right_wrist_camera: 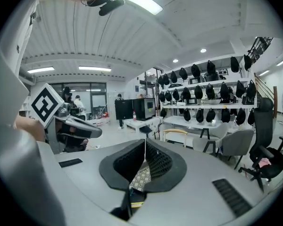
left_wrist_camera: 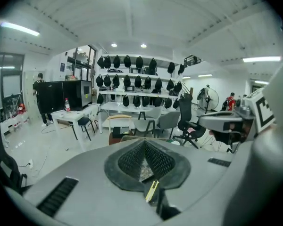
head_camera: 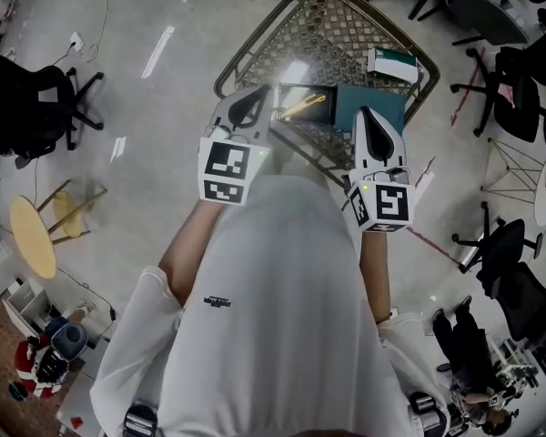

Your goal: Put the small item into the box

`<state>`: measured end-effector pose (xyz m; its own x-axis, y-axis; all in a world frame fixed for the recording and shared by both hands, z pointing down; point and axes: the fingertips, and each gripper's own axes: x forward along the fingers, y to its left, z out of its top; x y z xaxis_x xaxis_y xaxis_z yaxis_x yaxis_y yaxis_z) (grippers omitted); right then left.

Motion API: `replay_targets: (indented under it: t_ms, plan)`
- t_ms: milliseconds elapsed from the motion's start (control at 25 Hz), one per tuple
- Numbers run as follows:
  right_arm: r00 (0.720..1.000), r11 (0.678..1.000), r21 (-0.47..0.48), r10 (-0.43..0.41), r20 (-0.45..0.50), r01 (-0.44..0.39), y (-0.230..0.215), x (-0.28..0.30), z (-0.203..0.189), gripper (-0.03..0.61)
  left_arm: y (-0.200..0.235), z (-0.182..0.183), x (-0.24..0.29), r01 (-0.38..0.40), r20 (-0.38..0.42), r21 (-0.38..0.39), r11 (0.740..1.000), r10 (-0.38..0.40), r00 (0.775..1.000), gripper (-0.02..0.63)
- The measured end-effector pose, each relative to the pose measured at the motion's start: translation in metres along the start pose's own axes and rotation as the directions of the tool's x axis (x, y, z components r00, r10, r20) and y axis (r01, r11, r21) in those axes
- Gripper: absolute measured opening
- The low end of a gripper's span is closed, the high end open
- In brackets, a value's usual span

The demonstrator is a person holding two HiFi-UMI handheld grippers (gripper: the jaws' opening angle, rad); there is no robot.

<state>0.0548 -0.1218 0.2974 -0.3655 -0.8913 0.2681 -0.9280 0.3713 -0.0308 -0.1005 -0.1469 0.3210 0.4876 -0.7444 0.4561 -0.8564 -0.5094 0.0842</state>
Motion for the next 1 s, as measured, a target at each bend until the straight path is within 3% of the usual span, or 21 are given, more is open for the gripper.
replay_targets:
  t_ms: [480, 1000]
  plan:
    - [0.998, 0.998, -0.054, 0.021, 0.053, -0.018, 0.010, 0.014, 0.024, 0.002, 0.005, 0.032, -0.023, -0.019, 0.122, 0.011, 1.000, 0.017, 0.992, 0.003]
    - [0.999, 0.998, -0.058, 0.001, 0.039, 0.001, 0.011, 0.002, 0.019, 0.000, -0.006, 0.030, -0.033, 0.005, 0.140, 0.013, 1.000, -0.007, 0.990, 0.003]
